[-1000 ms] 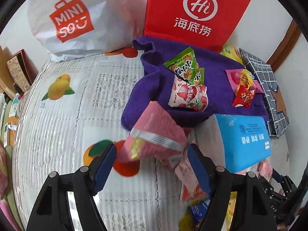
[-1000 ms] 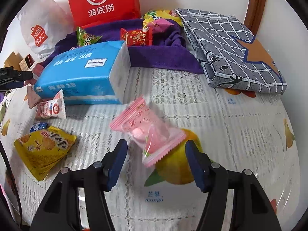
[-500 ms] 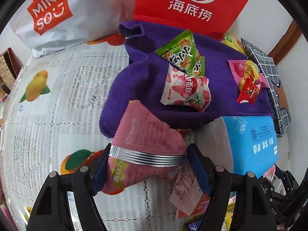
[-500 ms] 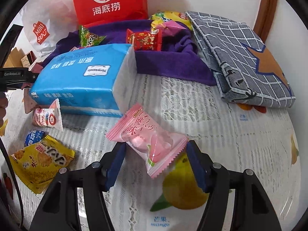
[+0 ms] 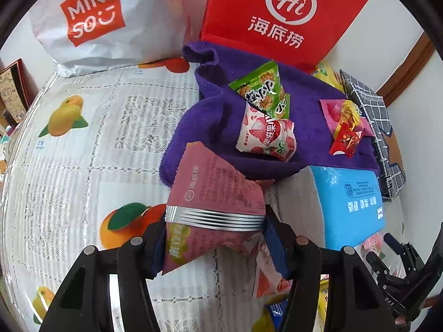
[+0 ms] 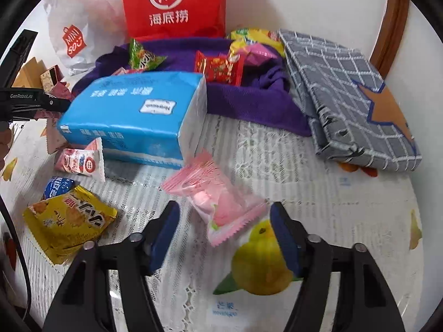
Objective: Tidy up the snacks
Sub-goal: 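Grasp the pink candy packet with the right tool while the left tool grasps the pink chip bag, then carry the pink candy packet and pink chip bag over the purple towel with both tools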
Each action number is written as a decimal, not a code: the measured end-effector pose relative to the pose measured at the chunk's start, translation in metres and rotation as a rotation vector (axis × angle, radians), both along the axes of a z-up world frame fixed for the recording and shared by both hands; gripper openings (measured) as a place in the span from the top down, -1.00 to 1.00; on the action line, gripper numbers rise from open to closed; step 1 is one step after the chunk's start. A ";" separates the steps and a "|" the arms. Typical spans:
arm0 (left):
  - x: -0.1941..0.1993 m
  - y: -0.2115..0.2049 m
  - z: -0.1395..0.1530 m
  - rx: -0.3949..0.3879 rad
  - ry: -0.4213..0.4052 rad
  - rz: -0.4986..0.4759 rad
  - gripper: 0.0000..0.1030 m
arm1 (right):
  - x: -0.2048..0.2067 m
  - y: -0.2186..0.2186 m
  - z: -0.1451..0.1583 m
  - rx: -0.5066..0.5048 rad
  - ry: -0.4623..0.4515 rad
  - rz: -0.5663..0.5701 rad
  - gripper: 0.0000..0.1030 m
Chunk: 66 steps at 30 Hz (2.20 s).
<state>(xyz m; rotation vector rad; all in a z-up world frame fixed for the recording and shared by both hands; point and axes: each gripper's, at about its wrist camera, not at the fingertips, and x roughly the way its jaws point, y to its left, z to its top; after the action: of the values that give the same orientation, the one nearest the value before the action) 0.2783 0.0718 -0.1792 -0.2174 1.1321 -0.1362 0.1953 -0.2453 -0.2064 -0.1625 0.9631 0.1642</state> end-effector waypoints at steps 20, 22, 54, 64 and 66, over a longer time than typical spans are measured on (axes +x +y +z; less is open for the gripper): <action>-0.030 0.016 0.027 -0.011 -0.056 0.027 -0.13 | -0.010 0.017 -0.010 0.029 0.026 0.049 0.34; -0.035 0.017 0.031 -0.011 -0.066 0.030 -0.13 | -0.018 0.017 -0.008 0.036 0.022 0.039 0.36; -0.101 -0.077 0.097 -0.037 -0.177 -0.156 -0.13 | -0.044 0.012 0.104 0.114 -0.083 -0.127 0.36; -0.092 -0.085 0.112 -0.036 -0.196 -0.151 -0.13 | -0.031 0.011 0.129 0.110 -0.118 -0.120 0.36; -0.089 -0.086 0.115 -0.037 -0.200 -0.148 -0.13 | -0.025 0.012 0.132 0.105 -0.119 -0.119 0.36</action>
<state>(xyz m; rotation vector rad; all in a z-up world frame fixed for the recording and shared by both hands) 0.1895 -0.0143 -0.0646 -0.1491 0.9464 -0.3039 0.1698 -0.2334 -0.0740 -0.0182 0.8408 0.0936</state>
